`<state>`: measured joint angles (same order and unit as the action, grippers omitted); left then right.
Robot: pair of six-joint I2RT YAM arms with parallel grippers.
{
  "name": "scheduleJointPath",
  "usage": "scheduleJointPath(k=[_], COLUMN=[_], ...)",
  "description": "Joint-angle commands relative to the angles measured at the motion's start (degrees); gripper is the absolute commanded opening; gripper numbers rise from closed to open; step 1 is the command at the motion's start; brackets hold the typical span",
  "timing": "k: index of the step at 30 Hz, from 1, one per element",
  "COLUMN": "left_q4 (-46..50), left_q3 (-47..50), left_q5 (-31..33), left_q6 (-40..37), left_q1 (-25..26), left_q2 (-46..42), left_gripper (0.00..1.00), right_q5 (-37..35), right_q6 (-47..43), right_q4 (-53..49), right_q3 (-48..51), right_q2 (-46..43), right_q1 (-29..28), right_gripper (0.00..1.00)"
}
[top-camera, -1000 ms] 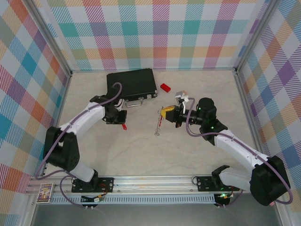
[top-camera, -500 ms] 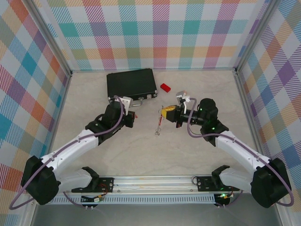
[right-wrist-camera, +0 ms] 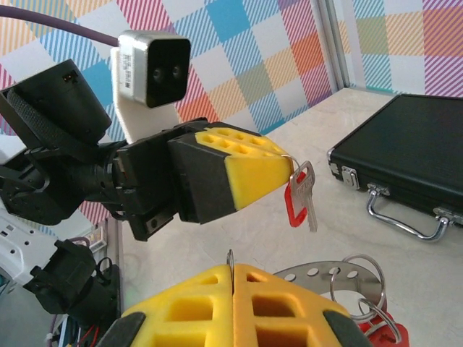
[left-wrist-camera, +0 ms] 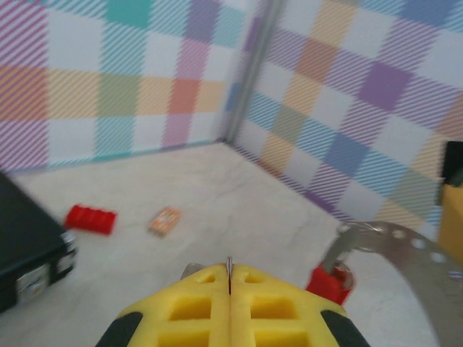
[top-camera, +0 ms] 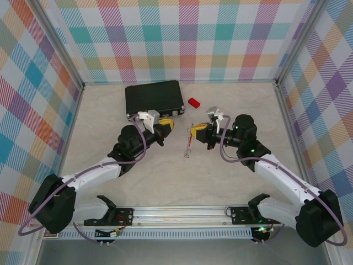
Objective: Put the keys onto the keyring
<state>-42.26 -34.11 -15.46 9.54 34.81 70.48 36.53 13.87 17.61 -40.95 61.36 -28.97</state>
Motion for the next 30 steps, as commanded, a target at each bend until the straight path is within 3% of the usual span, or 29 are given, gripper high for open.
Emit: scheduleJointPath(k=[1, 4, 15, 23, 30], left_q4=[-15.84, -21.18, -27.26, -33.58, -33.85], left_q3=[1.58, 3.27, 5.87, 7.24, 5.46], left_q5=[-11.11, -14.17, -20.31, -17.36, -20.43], left_q6=[0.56, 0.8, -0.72, -6.61, -7.2], left_q1=[0.35, 0.35, 0.35, 0.35, 0.44], left_q2=[2.06, 2.83, 2.4, 4.08, 5.47], left_gripper=[0.0, 0.0, 0.0, 0.0, 0.0], right_q5=[-0.41, 0.2, 2.89, 3.61, 3.33], right_q6=[-3.65, -4.78, -5.56, -5.33, -7.04], right_q4=[-1.62, -2.0, -4.86, -6.28, -9.02], right_q3=[-3.19, -3.81, -6.23, -7.29, -9.36], right_q2=[-1.06, -1.16, -0.41, -0.37, 0.42], right_q1=[-0.52, -0.48, -0.75, -1.0, -3.06], right_gripper=[0.0, 0.0, 0.0, 0.0, 0.0])
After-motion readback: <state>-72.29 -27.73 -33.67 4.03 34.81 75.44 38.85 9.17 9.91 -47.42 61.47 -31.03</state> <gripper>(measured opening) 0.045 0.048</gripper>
